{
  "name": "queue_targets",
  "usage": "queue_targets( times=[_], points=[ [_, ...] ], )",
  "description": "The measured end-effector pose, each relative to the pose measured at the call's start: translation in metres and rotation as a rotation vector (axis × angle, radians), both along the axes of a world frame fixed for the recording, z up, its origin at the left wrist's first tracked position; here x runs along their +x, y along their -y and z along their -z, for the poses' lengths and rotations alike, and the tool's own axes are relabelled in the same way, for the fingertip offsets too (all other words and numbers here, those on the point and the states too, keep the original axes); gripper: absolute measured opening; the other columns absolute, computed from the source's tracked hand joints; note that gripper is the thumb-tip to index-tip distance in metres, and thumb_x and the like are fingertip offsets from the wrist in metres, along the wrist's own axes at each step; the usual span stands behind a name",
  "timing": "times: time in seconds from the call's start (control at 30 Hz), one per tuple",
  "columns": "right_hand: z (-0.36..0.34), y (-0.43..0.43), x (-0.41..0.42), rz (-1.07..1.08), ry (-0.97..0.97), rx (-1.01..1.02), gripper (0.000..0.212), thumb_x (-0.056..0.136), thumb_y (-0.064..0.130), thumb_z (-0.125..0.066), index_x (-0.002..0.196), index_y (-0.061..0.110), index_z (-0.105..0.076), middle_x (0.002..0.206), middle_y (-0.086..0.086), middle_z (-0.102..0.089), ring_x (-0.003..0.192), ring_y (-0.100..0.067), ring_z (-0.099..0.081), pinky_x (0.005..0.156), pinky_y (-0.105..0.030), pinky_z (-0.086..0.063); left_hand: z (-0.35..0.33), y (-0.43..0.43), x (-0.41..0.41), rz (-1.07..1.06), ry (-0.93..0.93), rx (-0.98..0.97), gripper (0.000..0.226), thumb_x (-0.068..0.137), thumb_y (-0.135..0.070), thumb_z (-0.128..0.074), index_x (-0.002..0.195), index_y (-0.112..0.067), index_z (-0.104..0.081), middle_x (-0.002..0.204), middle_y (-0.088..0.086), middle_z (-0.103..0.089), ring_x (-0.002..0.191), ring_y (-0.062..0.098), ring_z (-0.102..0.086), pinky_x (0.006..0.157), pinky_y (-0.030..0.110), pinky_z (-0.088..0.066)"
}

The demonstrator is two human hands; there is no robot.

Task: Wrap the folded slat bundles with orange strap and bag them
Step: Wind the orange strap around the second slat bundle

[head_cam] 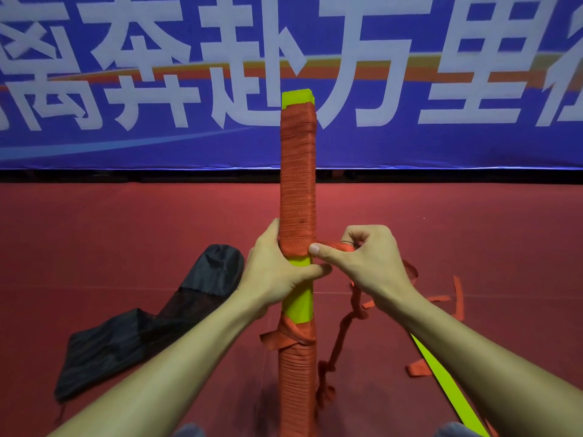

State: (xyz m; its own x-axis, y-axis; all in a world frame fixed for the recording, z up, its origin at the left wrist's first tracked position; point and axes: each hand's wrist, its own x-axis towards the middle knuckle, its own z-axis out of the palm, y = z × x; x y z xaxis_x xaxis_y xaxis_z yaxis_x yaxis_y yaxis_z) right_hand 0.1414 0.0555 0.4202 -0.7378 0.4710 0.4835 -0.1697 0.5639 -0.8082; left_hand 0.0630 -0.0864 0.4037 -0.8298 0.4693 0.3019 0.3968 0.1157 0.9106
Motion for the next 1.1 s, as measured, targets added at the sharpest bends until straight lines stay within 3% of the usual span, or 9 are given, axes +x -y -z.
queue_targets(
  times=[0.17, 0.27, 0.33, 0.43, 0.57, 0.77, 0.9, 1.03, 1.1],
  points=[
    [-0.003, 0.001, 0.002, 0.028, -0.017, 0.011, 0.058, 0.064, 0.032, -0.089, 0.045, 0.017, -0.036, 0.042, 0.010, -0.031, 0.047, -0.010, -0.028, 0.046, -0.029, -0.025, -0.006, 0.001, 0.005, 0.042, 0.008, 0.058, 0.057, 0.056, -0.027, -0.095, 0.102, -0.032, -0.060, 0.089, -0.007, -0.074, 0.083, 0.012, -0.071, 0.083, 0.041, -0.060],
    [-0.003, 0.001, 0.002, 0.067, -0.029, 0.080, 0.056, 0.069, 0.029, -0.085, 0.046, 0.016, -0.036, 0.042, 0.009, -0.031, 0.046, -0.009, -0.028, 0.045, -0.029, -0.026, -0.010, 0.003, 0.007, 0.128, 0.082, 0.109, 0.054, 0.071, -0.004, -0.088, 0.111, -0.025, -0.058, 0.093, -0.001, -0.075, 0.086, 0.015, -0.072, 0.071, 0.032, -0.061],
    [-0.002, -0.002, 0.002, 0.102, -0.029, 0.109, 0.055, 0.072, 0.026, -0.083, 0.047, 0.015, -0.036, 0.041, 0.009, -0.029, 0.045, -0.008, -0.027, 0.044, -0.024, -0.024, -0.010, 0.004, 0.007, 0.224, 0.142, 0.099, 0.057, 0.079, 0.006, -0.078, 0.115, -0.032, -0.054, 0.092, 0.000, -0.074, 0.079, 0.012, -0.070, 0.063, 0.028, -0.058],
    [0.000, -0.009, 0.003, 0.126, -0.032, 0.080, 0.054, 0.072, 0.026, -0.084, 0.048, 0.015, -0.037, 0.042, 0.009, -0.030, 0.046, -0.009, -0.027, 0.045, -0.023, -0.024, -0.009, 0.007, 0.006, 0.354, 0.210, 0.025, 0.070, 0.085, 0.014, -0.066, 0.118, -0.045, -0.047, 0.091, 0.004, -0.074, 0.078, 0.012, -0.068, 0.068, 0.026, -0.058],
    [-0.002, -0.014, 0.003, 0.116, -0.020, 0.056, 0.052, 0.070, 0.026, -0.085, 0.049, 0.016, -0.039, 0.041, 0.010, -0.032, 0.047, -0.009, -0.029, 0.048, -0.028, -0.028, -0.008, 0.012, 0.002, 0.461, 0.272, 0.009, 0.079, 0.085, 0.015, -0.066, 0.131, -0.043, -0.039, 0.112, 0.020, -0.071, 0.091, 0.019, -0.070, 0.074, 0.029, -0.056],
    [-0.002, -0.016, 0.003, 0.083, -0.006, -0.002, 0.054, 0.068, 0.030, -0.088, 0.049, 0.018, -0.039, 0.044, 0.011, -0.033, 0.049, -0.010, -0.029, 0.050, -0.029, -0.028, -0.001, 0.010, 0.001, 0.463, 0.290, 0.090, 0.093, 0.072, 0.004, -0.078, 0.123, -0.064, -0.040, 0.100, 0.001, -0.074, 0.086, 0.024, -0.070, 0.079, 0.038, -0.057],
    [0.001, -0.017, 0.004, 0.071, 0.012, 0.001, 0.053, 0.068, 0.030, -0.088, 0.049, 0.017, -0.039, 0.041, 0.012, -0.033, 0.047, -0.009, -0.030, 0.049, -0.029, -0.029, -0.002, 0.012, 0.004, 0.507, 0.285, 0.061, 0.097, 0.082, 0.015, -0.069, 0.135, -0.056, -0.030, 0.111, 0.013, -0.073, 0.104, 0.034, -0.070, 0.090, 0.044, -0.058],
    [0.002, -0.020, 0.003, 0.026, 0.058, -0.022, 0.048, 0.071, 0.031, -0.085, 0.052, 0.016, -0.044, 0.046, 0.008, -0.040, 0.049, -0.011, -0.033, 0.050, -0.029, -0.030, -0.002, 0.008, 0.006, 0.417, 0.272, 0.097, 0.092, 0.079, 0.016, -0.071, 0.129, -0.054, -0.038, 0.102, 0.012, -0.075, 0.094, 0.028, -0.073, 0.082, 0.041, -0.060],
    [0.002, -0.022, 0.003, -0.035, 0.071, -0.093, 0.041, 0.076, 0.027, -0.081, 0.056, 0.011, -0.049, 0.050, -0.002, -0.047, 0.050, -0.014, -0.038, 0.050, -0.027, -0.031, -0.001, 0.007, 0.004, 0.376, 0.268, 0.130, 0.090, 0.078, 0.015, -0.073, 0.124, -0.057, -0.042, 0.102, 0.016, -0.075, 0.093, 0.027, -0.073, 0.078, 0.039, -0.060]
  ],
)
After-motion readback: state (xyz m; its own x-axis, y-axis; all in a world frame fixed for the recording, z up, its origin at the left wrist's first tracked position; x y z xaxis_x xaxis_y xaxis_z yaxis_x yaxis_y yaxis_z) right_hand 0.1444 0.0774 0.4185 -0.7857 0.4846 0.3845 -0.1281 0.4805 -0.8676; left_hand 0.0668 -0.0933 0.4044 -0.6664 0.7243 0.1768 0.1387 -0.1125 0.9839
